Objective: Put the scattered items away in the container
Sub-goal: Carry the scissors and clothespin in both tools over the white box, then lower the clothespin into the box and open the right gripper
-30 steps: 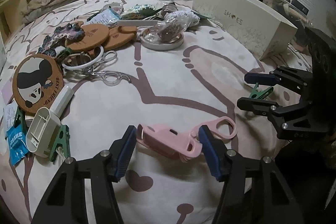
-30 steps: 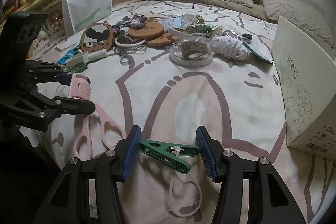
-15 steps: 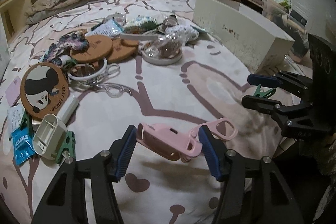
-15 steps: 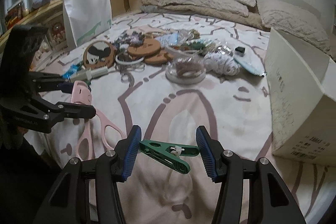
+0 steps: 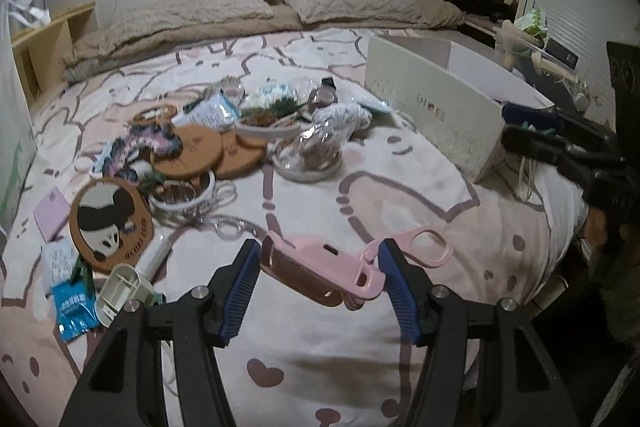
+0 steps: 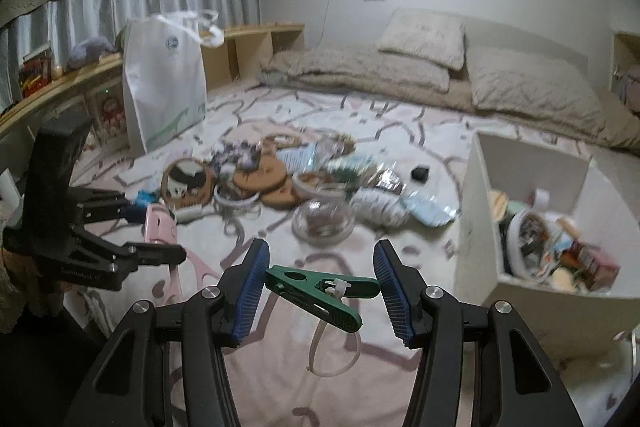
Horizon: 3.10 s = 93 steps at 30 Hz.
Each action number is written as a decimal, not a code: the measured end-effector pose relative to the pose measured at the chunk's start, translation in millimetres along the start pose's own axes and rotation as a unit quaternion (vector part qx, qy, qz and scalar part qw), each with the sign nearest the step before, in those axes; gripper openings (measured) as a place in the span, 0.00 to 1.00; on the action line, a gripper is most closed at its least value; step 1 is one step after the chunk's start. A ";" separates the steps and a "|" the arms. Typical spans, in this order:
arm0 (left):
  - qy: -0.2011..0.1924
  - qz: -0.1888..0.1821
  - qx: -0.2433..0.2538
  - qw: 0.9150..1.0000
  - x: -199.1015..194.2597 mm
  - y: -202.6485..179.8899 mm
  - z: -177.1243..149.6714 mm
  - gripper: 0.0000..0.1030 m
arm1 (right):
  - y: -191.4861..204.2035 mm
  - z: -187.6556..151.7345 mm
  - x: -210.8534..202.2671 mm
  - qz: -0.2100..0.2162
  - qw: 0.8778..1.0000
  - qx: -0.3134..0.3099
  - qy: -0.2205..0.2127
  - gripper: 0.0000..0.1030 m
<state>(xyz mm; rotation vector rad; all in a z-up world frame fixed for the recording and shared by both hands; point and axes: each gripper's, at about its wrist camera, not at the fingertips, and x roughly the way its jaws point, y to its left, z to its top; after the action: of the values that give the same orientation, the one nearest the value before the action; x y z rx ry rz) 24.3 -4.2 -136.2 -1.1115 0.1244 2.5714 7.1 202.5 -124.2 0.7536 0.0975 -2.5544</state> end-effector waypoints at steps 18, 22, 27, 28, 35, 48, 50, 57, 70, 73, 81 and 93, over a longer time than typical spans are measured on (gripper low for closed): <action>-0.083 -0.020 0.004 0.996 -27.9 -39.1 76.2 0.59 | -48.9 53.1 -52.7 -0.059 0.994 -0.006 -0.090 0.53; -0.098 -0.029 0.007 0.995 -27.0 -52.2 93.0 0.59 | -64.0 61.9 -62.4 -0.069 0.992 0.000 -0.110 0.53; -0.113 -0.039 0.018 0.993 -23.7 -71.2 111.9 0.59 | -84.1 69.8 -75.7 -0.085 0.988 0.011 -0.132 0.53; -0.117 -0.042 0.019 0.992 -22.9 -74.7 115.9 0.59 | -88.0 71.1 -78.2 -0.087 0.987 0.013 -0.135 0.53; -0.138 -0.061 0.025 0.988 -16.9 -96.5 141.3 0.59 | -120.1 79.1 -95.5 -0.110 0.980 0.036 -0.160 0.53; -0.155 -0.083 0.032 0.984 6.9 -130.3 172.6 0.59 | -168.7 86.4 -98.4 -0.147 0.974 0.063 -0.161 0.53; -0.156 -0.088 0.028 0.983 10.9 -133.7 175.4 0.59 | -177.8 81.6 -93.9 -0.152 0.975 0.070 -0.149 0.53; -0.154 -0.106 0.014 0.982 27.4 -144.4 184.9 0.59 | -204.7 60.3 -67.5 -0.166 0.977 0.094 -0.092 0.53; -0.146 -0.115 -0.006 0.983 49.1 -153.6 197.5 0.59 | -214.2 35.5 -15.0 -0.147 0.984 0.103 -0.011 0.53; -0.147 -0.112 -0.013 0.983 52.0 -153.9 202.3 0.59 | -211.6 31.6 -6.3 -0.142 0.985 0.099 0.001 0.53; -0.152 -0.106 -0.020 0.983 58.7 -156.1 209.1 0.59 | -208.2 27.8 11.9 -0.123 0.989 0.083 0.024 0.53; -0.152 -0.090 -0.030 0.984 71.1 -151.7 213.8 0.59 | -209.0 24.7 41.5 -0.112 0.991 0.024 0.072 0.98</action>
<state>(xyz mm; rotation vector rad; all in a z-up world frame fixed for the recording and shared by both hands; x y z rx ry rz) -117.7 202.6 -31.9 -0.6999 -0.1233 2.5572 -131.7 365.5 -138.5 0.9966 0.1764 -2.7170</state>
